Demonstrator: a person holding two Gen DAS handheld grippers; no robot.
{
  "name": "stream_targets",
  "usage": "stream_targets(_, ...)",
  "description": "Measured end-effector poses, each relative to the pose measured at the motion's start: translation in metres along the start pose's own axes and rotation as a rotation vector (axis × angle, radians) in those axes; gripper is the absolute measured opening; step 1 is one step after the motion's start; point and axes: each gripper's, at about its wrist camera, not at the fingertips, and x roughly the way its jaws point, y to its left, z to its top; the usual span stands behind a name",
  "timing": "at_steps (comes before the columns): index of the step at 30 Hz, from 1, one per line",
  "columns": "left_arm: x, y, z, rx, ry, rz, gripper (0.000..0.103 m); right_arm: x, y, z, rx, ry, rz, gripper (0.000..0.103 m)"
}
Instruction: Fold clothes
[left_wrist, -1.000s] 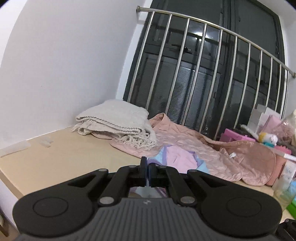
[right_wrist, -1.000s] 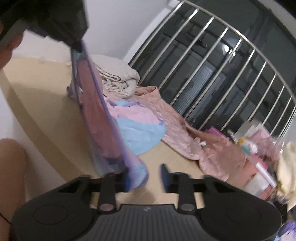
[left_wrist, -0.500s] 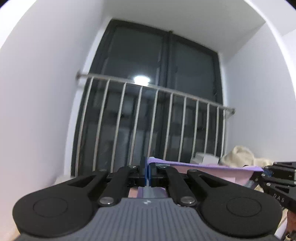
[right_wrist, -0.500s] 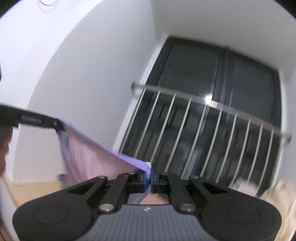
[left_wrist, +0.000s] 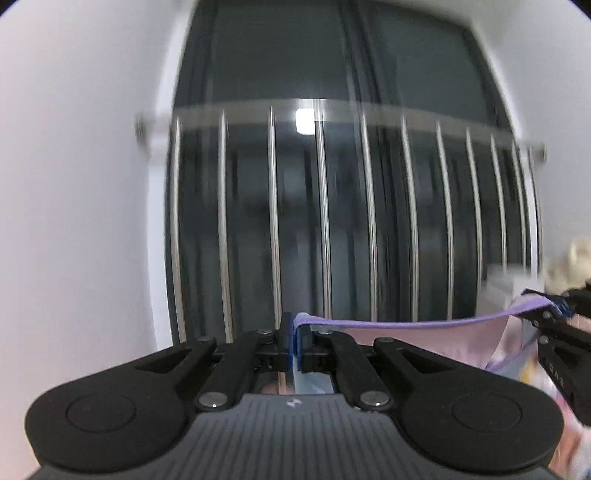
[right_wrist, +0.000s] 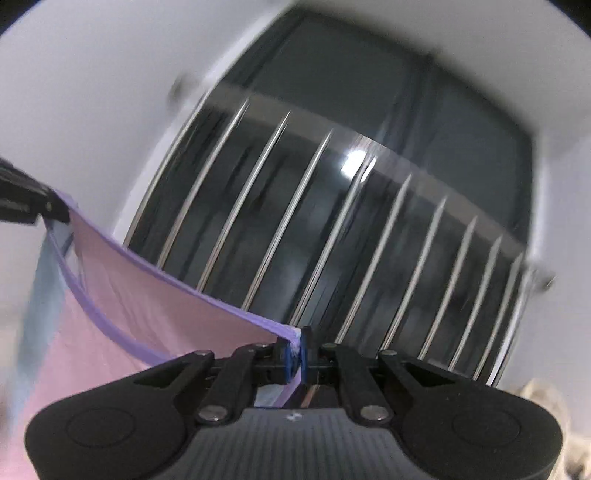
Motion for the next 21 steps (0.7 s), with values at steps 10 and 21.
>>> stream_targets(10, -0.109, -0.031, -0.071, 0.081, 0.038, -0.071, 0.001, -0.094, -0.011, -0.075, -0.058, 0.115, 0.158, 0.01)
stream_targets(21, -0.157, -0.006, -0.308, -0.247, 0.792, -0.311, 0.038, -0.181, 0.021, -0.299, 0.136, 0.712, 0.583, 0.046)
